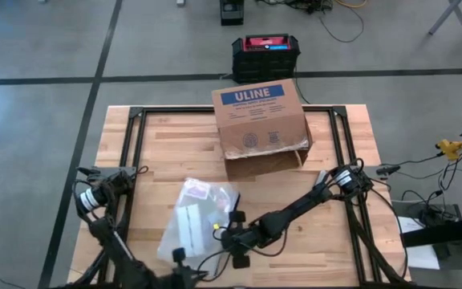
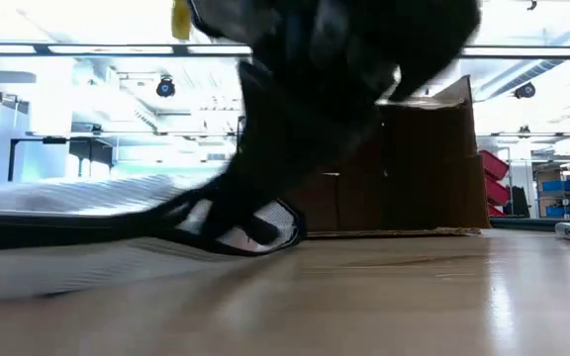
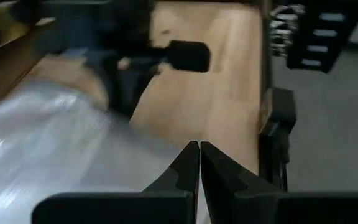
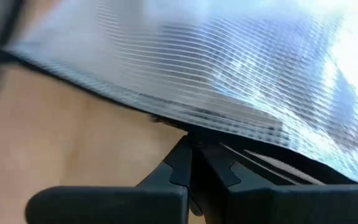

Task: Unpack boxes
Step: Close the white zip bag

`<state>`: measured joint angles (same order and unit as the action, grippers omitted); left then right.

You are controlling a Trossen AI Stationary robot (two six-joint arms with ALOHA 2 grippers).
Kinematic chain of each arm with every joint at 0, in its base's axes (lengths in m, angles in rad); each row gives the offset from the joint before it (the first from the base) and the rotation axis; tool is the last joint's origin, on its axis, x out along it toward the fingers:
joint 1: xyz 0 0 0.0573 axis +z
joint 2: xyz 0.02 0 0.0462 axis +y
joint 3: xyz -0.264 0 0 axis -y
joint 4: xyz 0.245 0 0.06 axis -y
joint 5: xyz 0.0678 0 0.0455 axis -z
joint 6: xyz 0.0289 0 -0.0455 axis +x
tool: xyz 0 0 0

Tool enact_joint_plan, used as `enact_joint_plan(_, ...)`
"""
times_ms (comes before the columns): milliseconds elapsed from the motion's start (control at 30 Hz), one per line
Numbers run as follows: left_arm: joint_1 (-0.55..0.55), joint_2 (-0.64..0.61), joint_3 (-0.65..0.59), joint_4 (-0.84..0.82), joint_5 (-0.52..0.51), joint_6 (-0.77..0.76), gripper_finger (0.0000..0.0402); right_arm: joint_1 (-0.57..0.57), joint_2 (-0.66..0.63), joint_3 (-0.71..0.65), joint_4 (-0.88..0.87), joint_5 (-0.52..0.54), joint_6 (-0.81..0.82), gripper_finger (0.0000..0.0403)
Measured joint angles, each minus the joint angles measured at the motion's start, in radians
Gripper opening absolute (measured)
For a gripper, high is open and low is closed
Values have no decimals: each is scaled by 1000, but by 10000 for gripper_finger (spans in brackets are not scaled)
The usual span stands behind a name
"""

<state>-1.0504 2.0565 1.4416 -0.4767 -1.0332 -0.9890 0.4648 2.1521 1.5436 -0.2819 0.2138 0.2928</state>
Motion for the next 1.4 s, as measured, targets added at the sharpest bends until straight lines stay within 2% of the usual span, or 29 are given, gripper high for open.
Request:
enact_joint_plan(67, 22, 13, -1, 33, 56, 73, 9, 0, -1, 0, 48, -41, -17, 0)
enact_joint_plan(133, 38, 15, -2, 19, 132, 82, 21, 0, -3, 2, 74, -60, -19, 0)
enact_joint_plan(200, 46, 15, -2, 1, 191, 67, 36, 0, -3, 2, 77, -64, -24, 0)
enact_joint_plan(333, 46, 15, -2, 13, 247, 11, 70, 1, -3, 2, 76, -64, -25, 0)
enact_joint_plan(433, 46, 24, -2, 4, 319, -34, 80, 1, -3, 2, 78, -64, -24, 0)
enact_joint_plan(733, 43, 33, 26, -39, 321, -14, 79, 1, -3, 2, 76, -57, 14, 0)
enact_joint_plan(967, 17, 33, 91, -62, 397, -18, 78, 2, 16, 2, 76, -61, 48, 0)
enact_joint_plan(1267, -1, 47, 170, -213, 398, -98, 78, 2, 31, 0, 78, -58, 50, 0)
enact_joint_plan(1400, 10, 115, 168, -277, 468, -93, 78, 2, 31, 0, 78, -57, 46, 0)
